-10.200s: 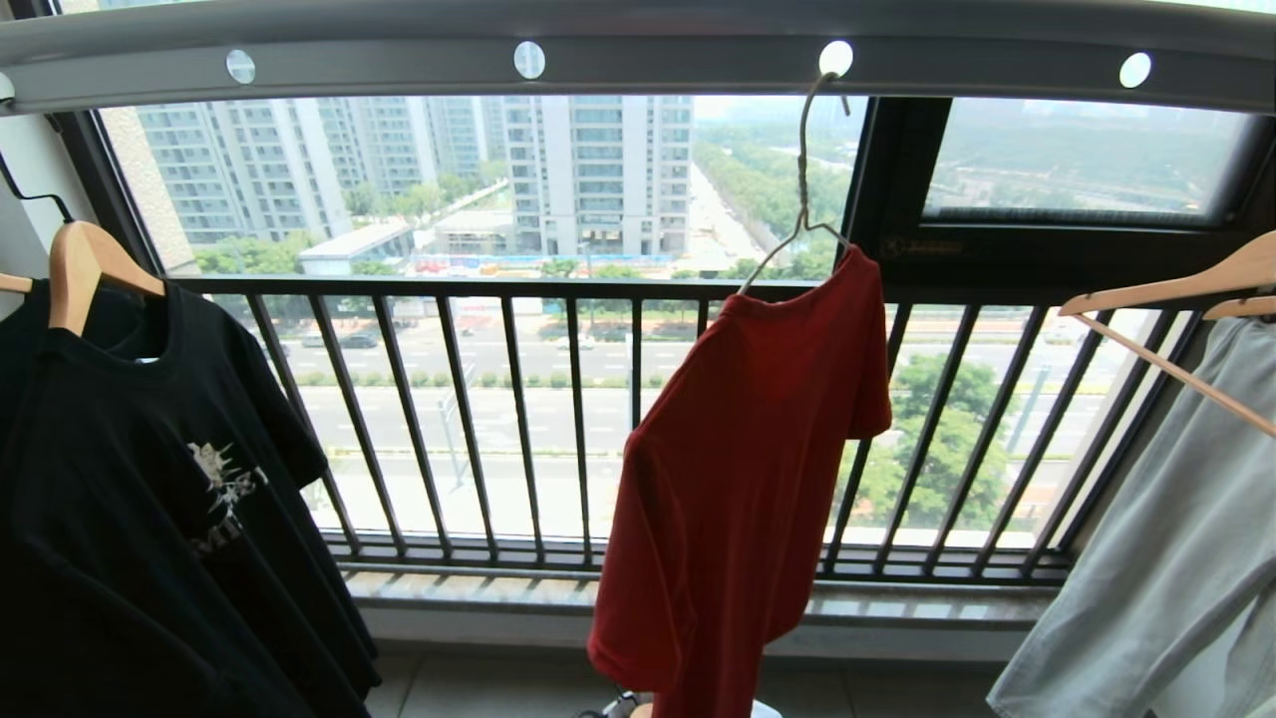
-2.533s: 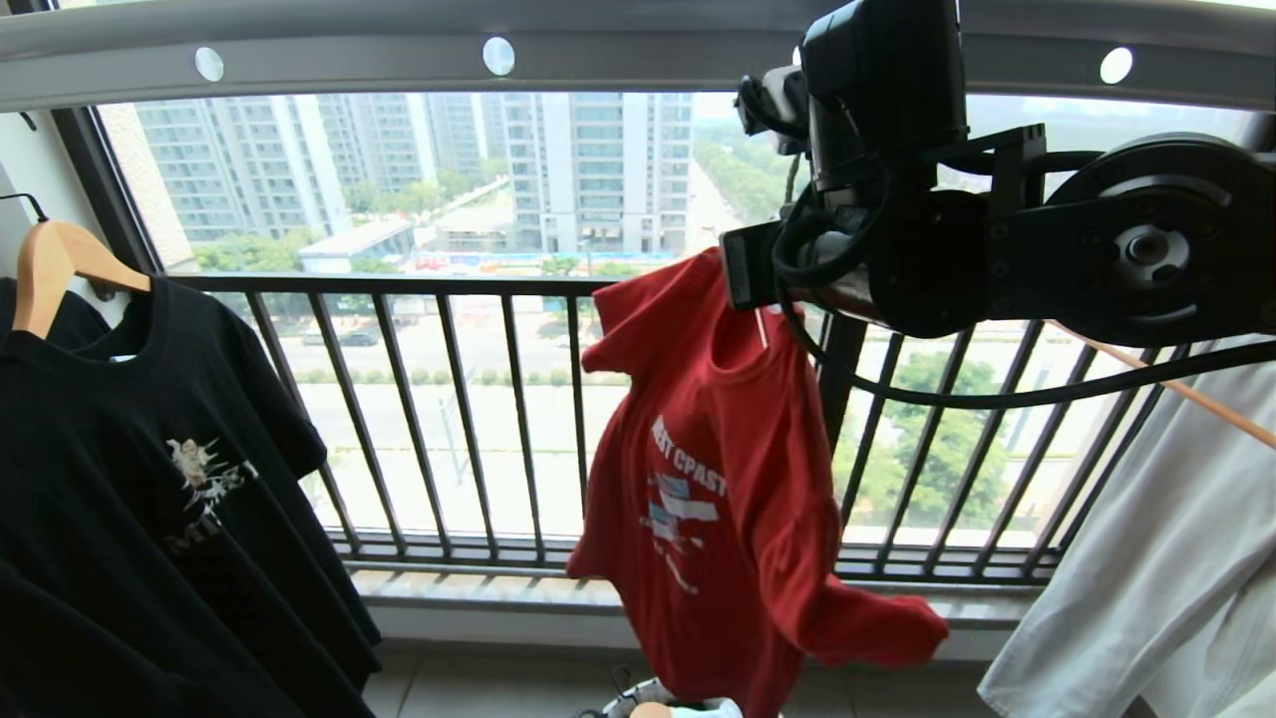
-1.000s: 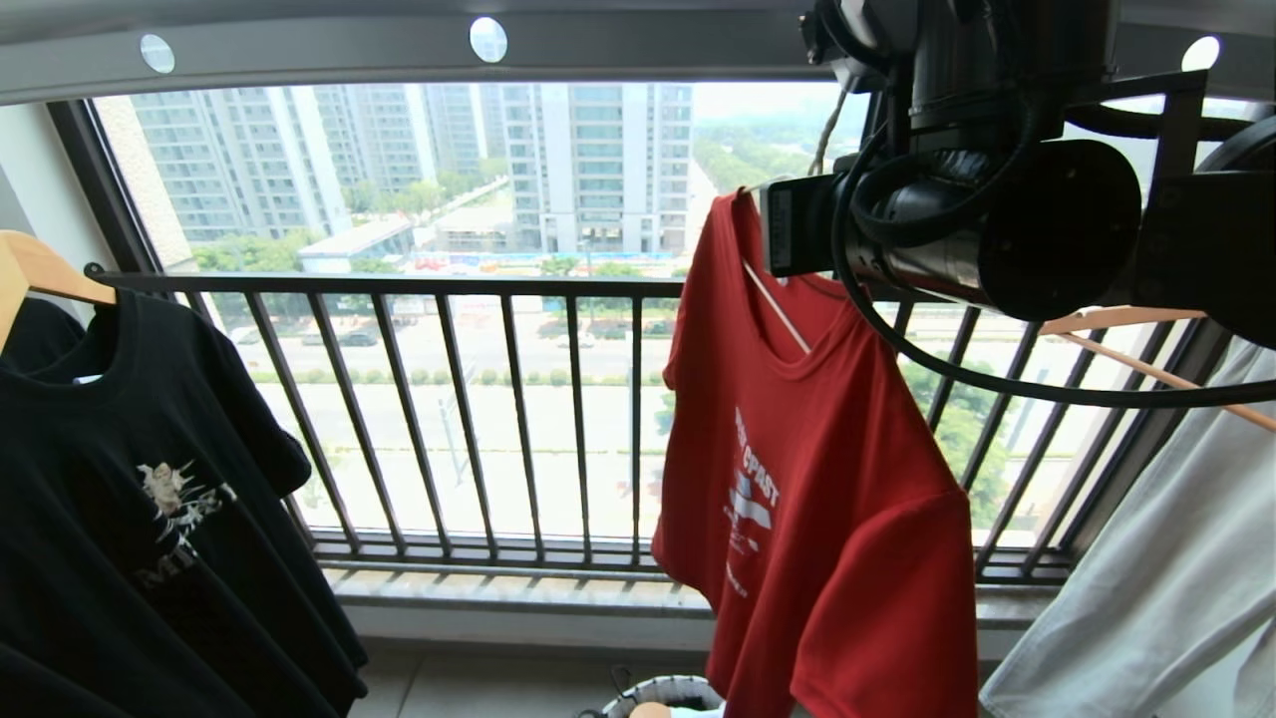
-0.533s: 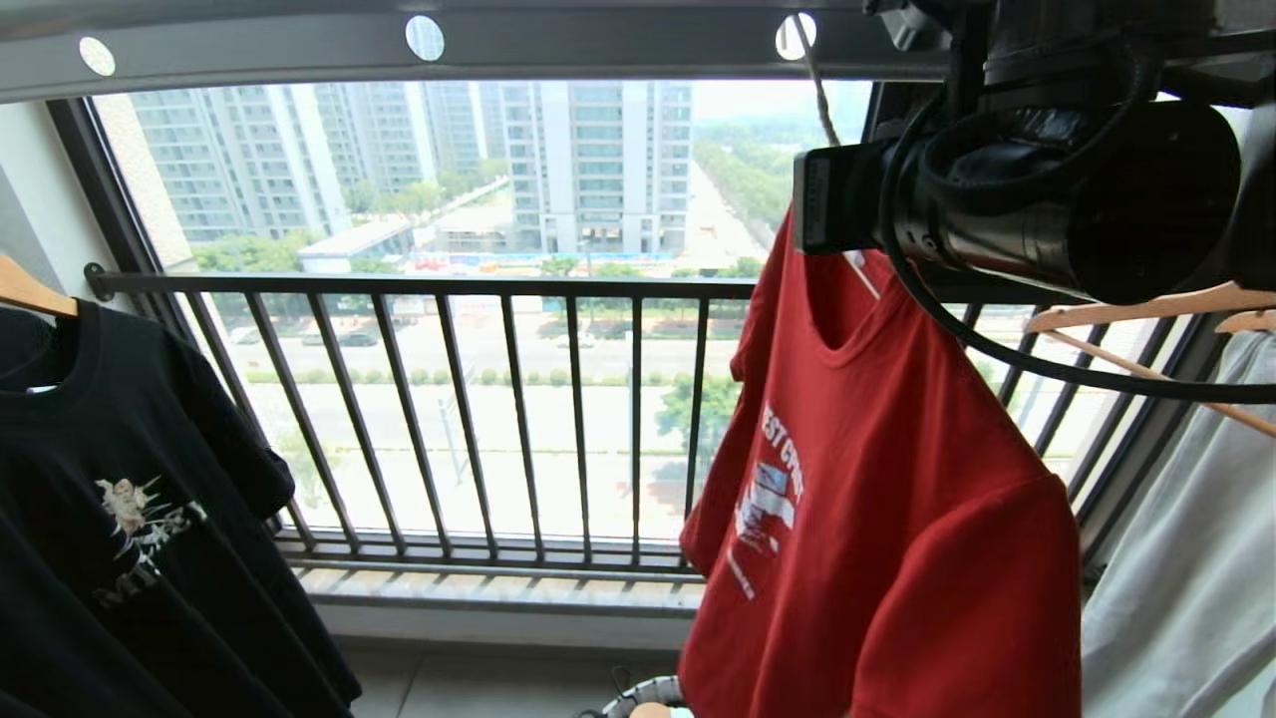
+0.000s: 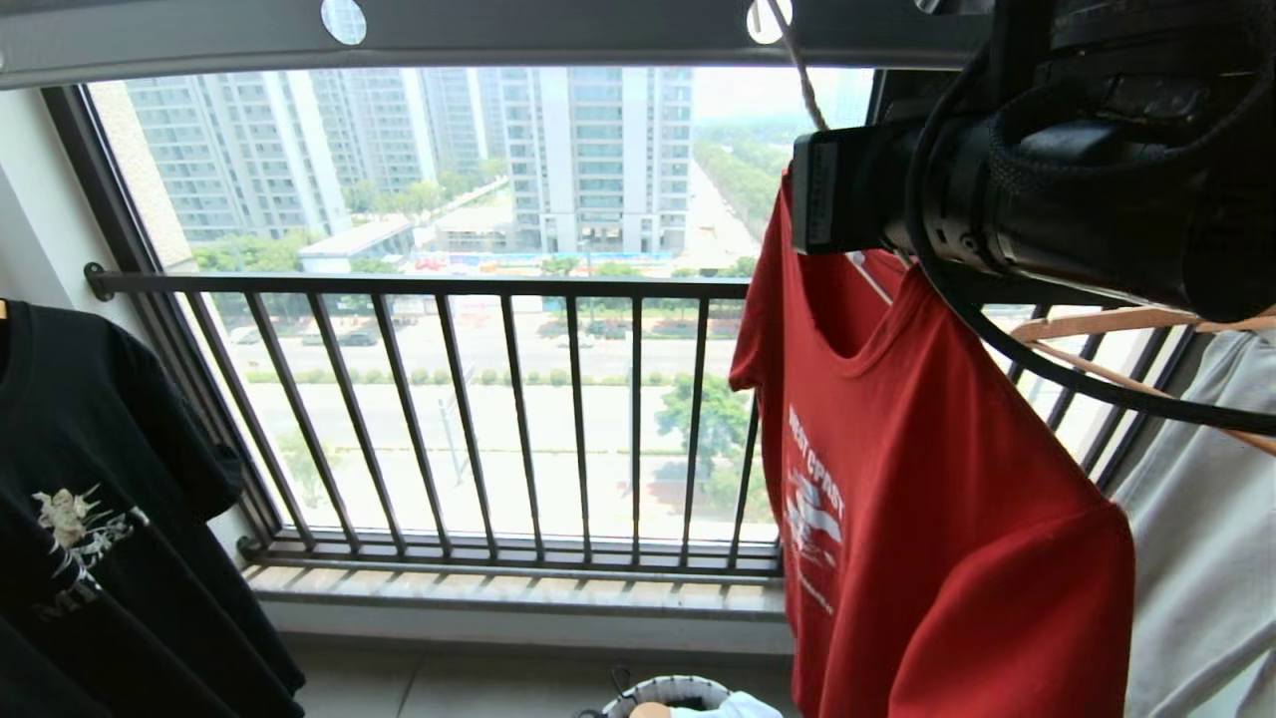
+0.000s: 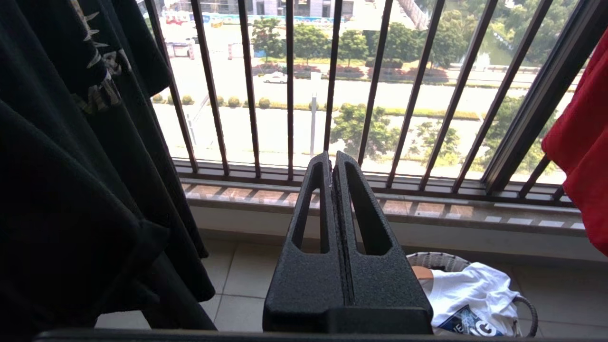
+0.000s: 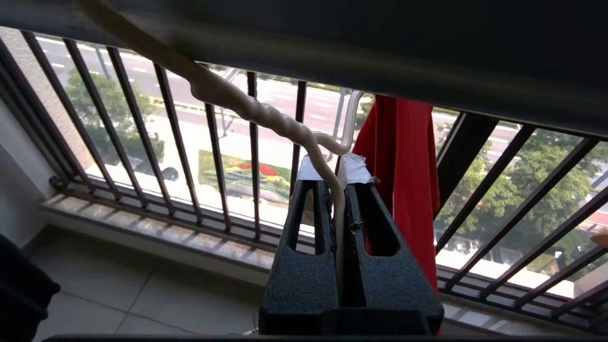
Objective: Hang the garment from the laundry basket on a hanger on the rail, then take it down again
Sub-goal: Take the clothes off the clothes rack
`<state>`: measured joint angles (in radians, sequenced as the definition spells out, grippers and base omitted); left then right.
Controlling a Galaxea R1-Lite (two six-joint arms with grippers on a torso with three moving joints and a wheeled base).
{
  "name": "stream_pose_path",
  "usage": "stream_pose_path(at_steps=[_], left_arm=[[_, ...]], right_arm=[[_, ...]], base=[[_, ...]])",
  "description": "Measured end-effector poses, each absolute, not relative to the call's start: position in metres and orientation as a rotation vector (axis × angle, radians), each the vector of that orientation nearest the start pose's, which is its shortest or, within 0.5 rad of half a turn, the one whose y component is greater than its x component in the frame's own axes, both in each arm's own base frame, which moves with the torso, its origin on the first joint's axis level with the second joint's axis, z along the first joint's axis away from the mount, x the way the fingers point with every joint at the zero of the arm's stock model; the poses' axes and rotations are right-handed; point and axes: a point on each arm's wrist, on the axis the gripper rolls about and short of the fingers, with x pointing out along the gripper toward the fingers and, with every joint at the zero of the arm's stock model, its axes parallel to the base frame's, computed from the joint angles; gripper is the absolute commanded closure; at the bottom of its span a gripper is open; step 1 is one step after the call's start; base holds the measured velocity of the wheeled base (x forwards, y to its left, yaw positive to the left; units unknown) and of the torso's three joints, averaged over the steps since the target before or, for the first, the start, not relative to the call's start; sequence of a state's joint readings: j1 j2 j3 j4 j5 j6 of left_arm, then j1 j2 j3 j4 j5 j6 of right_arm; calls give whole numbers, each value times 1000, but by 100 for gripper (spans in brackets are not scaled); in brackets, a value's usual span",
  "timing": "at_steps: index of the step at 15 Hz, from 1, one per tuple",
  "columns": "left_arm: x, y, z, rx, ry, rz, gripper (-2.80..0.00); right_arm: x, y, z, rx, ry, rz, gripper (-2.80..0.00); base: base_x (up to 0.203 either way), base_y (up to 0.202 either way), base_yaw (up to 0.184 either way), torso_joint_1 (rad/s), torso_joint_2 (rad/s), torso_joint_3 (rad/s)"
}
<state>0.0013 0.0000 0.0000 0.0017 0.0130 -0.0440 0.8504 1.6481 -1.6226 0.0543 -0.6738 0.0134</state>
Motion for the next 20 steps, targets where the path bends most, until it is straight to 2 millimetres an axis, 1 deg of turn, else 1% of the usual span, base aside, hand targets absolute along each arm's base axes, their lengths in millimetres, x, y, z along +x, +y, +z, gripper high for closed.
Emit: stream_pose_path(at_steps=[4,8,13,20], left_arm=[[-23,0,75,-44,1,14,0],[-23,0,75,-44,1,14,0],[-23,0,75,-44,1,15,0],[-23,0,75,-44,1,14,0]], right_arm=[[195,214,370,-39,37,213,0],[189,223,365,-51,48,248,0],[193,236,355,-70,67,267,0],[205,254,347,-39,33,266,0]], base=[[0,0,0,0,0,0],[0,0,0,0,0,0],[0,0,0,0,0,0],[0,0,0,0,0,0]])
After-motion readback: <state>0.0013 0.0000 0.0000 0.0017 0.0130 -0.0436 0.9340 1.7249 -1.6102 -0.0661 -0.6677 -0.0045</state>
